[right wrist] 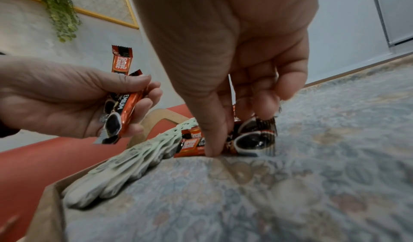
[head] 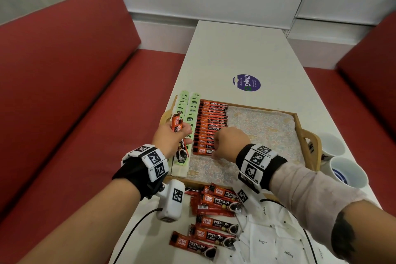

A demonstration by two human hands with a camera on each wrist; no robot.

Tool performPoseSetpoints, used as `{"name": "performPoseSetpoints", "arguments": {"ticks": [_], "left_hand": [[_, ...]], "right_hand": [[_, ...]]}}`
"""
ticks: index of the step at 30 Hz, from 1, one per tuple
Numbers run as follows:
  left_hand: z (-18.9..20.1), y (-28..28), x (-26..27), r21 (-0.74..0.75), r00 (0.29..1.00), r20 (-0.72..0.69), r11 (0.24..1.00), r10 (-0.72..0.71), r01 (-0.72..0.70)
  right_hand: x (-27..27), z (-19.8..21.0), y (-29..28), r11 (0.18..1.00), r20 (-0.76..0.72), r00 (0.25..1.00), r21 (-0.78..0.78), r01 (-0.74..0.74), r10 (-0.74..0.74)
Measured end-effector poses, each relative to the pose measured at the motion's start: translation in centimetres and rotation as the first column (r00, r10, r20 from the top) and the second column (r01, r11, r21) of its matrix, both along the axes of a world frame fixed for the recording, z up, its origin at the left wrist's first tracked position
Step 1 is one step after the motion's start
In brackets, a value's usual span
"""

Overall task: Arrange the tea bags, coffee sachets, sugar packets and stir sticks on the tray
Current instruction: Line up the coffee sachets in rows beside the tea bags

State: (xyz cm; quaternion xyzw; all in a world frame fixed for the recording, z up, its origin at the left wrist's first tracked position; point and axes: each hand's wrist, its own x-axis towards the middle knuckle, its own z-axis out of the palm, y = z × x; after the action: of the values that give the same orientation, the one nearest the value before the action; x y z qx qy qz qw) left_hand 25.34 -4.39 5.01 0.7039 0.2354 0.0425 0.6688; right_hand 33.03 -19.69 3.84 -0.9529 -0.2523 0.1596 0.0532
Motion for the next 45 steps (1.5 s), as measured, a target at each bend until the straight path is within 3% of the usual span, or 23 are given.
{"name": "performPoseSetpoints", "arguments": {"ticks": [9,17,22,28,45], "left_hand": [[-0.2,0.3,0.0,0.069,0.999,-0.007,0.997,-0.040,0.040],[0.3,0.5,0.9,0.247,0.930,-0.229,0.907,-0.289,0.342],[0.4,-0.4,1.5,0.260,0.866,-0.320,0.843,-0.385,0.471],[0.1,-1.7,1.8,0.177,0.813,-0.398,0.834,-0.425,0.522],[-0.7,-2.8,3.0,0.213,0.761,-0.482,0.784,-0.435,0.583]], "right_hand": [[0.3,0.9,0.0,1.000,-0.007,1.000,0.008,-0.017,0.017],[0.7,2.4,-2.4,0.993,-0.007,1.000,-0.116,0.021,-0.022],[1.2,1.2,-3.0,0.986,-0.065,0.993,-0.138,0.090,-0.100],[1.5,0.4,-3.3,0.985,-0.165,0.973,-0.097,0.145,-0.159],[2.3,-0.6,-3.6,0.945,-0.389,0.884,0.085,0.315,-0.259]]}}
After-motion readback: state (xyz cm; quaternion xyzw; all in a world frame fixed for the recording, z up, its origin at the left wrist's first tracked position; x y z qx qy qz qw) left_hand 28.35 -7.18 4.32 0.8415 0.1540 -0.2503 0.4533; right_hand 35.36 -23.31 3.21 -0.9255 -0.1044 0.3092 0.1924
